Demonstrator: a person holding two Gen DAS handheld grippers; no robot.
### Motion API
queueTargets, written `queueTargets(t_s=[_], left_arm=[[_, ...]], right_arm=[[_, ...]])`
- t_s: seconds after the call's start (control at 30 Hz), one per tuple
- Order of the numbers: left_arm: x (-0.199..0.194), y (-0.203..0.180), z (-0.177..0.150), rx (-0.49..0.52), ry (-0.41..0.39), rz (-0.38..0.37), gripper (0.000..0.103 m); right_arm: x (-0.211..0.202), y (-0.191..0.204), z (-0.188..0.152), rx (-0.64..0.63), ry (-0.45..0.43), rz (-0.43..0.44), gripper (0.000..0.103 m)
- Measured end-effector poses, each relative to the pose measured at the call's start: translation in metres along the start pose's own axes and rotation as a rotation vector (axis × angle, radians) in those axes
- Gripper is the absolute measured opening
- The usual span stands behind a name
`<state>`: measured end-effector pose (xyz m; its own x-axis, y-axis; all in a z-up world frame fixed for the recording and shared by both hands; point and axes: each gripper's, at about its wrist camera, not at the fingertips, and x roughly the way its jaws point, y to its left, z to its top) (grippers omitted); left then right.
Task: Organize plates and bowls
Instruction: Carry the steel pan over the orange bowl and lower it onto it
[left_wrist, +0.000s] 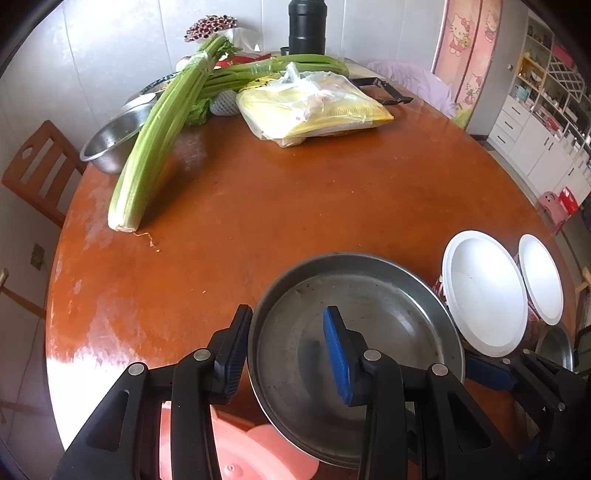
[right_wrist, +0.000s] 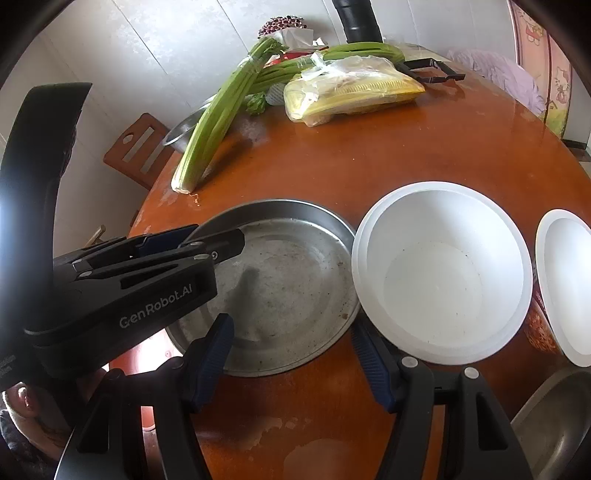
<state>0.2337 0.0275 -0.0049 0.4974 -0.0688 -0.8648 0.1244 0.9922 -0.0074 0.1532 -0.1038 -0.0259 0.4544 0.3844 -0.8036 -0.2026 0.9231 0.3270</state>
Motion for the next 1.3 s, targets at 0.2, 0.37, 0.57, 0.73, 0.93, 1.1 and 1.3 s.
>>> queueTargets(t_s=[0.2, 0.37, 0.57, 0.73, 0.93, 1.1, 1.3], left_arm=[[-0.018, 0.004, -0.008, -0.015, -0.022, 0.010, 0.040], [-0.034, 0.011, -0.015, -0.029, -0.051, 0.016, 0.040], [-0.060, 0.022, -0.029, -0.056, -0.090, 0.031, 0.040], [-0.083, 0.038, -0.047, -0.097, -0.129, 0.044, 0.040], [-0.106, 0.066, -0.075, -0.161, -0.161, 0.069, 0.040], [-0.111, 0.087, -0.098, -0.213, -0.167, 0.089, 0.040], [-0.101, 0.100, -0.121, -0.253, -0.143, 0.107, 0.040]], right_arm=[[-0.010, 0.006, -0.003, -0.024, -0.022, 0.012, 0.066], [-0.020, 0.017, -0.007, -0.055, -0.051, 0.021, 0.066], [-0.041, 0.035, -0.012, -0.111, -0.106, 0.032, 0.066], [-0.048, 0.060, -0.020, -0.179, -0.126, 0.038, 0.066], [-0.040, 0.091, -0.033, -0.275, -0.091, 0.056, 0.066], [-0.031, 0.117, -0.045, -0.349, -0.061, 0.073, 0.066], [-0.014, 0.133, -0.057, -0.401, -0.009, 0.082, 0.066]])
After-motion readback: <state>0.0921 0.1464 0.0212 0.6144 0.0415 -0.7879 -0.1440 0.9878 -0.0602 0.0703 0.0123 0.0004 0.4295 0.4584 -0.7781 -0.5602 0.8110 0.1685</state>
